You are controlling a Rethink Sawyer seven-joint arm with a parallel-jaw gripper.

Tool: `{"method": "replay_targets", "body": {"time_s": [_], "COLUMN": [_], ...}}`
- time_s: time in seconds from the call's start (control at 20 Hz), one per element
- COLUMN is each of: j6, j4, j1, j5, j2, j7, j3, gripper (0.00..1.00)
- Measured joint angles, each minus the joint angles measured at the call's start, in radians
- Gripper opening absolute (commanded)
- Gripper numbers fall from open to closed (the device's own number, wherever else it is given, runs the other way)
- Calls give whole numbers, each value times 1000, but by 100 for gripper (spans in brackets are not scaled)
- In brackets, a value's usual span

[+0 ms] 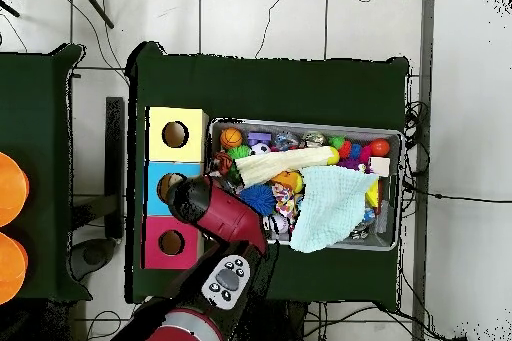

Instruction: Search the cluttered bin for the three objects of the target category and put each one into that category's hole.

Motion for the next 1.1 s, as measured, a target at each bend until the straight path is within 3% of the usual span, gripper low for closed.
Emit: {"method": "replay_targets", "body": {"time_s": [0.6, 1.1], "j6": [43, 246], "j4": [-68, -199], "j1": [-25, -6], "j5": [-1, -2], "j2": [20, 63], "j7": [0, 0], "j3": [-8, -68], "gripper": [100, 100]}}
